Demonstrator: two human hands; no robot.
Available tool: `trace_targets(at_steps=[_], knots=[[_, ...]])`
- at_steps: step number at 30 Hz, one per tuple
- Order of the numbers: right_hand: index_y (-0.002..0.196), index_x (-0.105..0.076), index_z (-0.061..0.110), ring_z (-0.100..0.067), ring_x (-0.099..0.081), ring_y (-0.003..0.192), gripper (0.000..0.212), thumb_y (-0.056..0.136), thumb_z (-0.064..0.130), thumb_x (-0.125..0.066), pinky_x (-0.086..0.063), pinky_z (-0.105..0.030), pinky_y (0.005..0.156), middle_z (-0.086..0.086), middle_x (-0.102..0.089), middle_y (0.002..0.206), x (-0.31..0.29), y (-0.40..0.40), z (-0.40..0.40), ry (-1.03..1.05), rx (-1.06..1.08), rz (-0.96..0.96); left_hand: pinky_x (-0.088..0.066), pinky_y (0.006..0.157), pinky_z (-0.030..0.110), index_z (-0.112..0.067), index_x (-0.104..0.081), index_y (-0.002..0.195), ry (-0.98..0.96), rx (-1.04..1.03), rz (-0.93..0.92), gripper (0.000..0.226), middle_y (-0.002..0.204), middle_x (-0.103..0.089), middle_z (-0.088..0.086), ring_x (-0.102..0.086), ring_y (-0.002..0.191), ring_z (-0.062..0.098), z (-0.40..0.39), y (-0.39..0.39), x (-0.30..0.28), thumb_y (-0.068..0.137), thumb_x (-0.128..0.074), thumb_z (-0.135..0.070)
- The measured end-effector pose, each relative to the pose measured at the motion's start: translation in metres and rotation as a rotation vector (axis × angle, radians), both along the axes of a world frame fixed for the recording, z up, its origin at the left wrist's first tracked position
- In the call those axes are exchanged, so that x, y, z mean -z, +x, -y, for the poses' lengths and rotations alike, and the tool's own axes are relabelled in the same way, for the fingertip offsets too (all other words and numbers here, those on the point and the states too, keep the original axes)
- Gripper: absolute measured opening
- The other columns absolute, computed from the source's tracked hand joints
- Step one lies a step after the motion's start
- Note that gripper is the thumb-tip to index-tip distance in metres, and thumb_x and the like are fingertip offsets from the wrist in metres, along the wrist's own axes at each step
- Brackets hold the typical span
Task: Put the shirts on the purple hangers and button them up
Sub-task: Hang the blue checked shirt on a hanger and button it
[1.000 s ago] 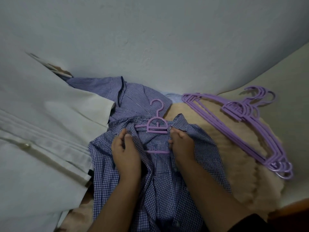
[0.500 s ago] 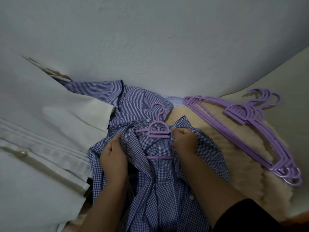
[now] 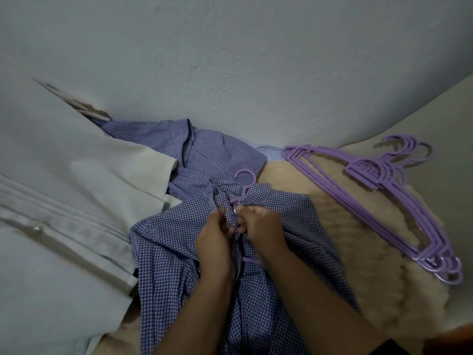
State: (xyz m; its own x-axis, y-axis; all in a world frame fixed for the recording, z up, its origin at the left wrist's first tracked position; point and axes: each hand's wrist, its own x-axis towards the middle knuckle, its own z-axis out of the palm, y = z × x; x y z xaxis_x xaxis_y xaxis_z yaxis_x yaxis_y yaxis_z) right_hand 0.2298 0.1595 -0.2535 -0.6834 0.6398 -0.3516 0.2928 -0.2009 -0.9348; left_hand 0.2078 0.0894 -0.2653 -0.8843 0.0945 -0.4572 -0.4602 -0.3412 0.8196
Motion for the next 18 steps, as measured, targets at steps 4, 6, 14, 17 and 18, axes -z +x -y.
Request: trace_targets(at_steps=[4,6,14,17,18], knots=[[0.074,-0.061,-0.004,-0.009,-0.045,0.041,0.025,0.090,0.015,-0.058,-0.032,-0.012,0.035,-0.009,-0.052,0.058,0.005,0.002,0.003,0.016,0.026,-0.002,-0.050,0.074,0.023,-0.018,-0.065,0.103,0.071,0.010,-0.004,0.021,0.100,-0.066,-0.001,-0.064,0.091,0.011,0.002,0.006,0.003,0.099,-0.046,-0.027],[0.071,-0.061,-0.003,-0.015,-0.045,0.048,0.025,0.090,0.013,-0.058,-0.035,-0.015,0.039,-0.009,-0.053,0.058,0.008,0.000,0.003,0.033,0.043,-0.015,-0.051,0.076,0.023,-0.017,-0.064,0.107,0.072,0.004,-0.003,0.021,0.102,-0.066,0.001,-0.064,0.093,0.012,0.003,0.005,0.002,0.099,-0.047,-0.025],[0.065,-0.062,0.004,-0.019,-0.051,0.057,0.025,0.087,0.015,-0.060,-0.041,-0.024,0.051,-0.010,-0.059,0.062,0.013,0.001,0.001,0.085,0.028,0.015,-0.050,0.080,0.022,-0.017,-0.067,0.105,0.049,0.026,-0.025,0.021,0.098,-0.067,-0.001,-0.064,0.092,0.006,0.002,0.002,-0.003,0.097,-0.048,-0.021],[0.070,-0.063,-0.005,-0.020,-0.050,0.057,0.027,0.087,0.016,-0.061,-0.042,-0.028,0.055,-0.014,-0.059,0.063,0.015,0.000,0.002,0.116,0.025,0.024,-0.050,0.076,0.020,-0.023,-0.069,0.094,0.046,0.065,-0.032,0.018,0.092,-0.070,-0.005,-0.066,0.086,0.004,0.002,0.001,-0.002,0.095,-0.051,-0.023],[0.072,-0.063,-0.007,-0.020,-0.050,0.056,0.028,0.087,0.016,-0.061,-0.042,-0.028,0.055,-0.016,-0.059,0.064,0.016,0.001,0.002,0.133,0.022,0.023,-0.050,0.072,0.019,-0.024,-0.069,0.090,0.043,0.084,-0.033,0.017,0.086,-0.072,-0.008,-0.068,0.081,0.002,0.002,0.001,-0.002,0.095,-0.052,-0.023]])
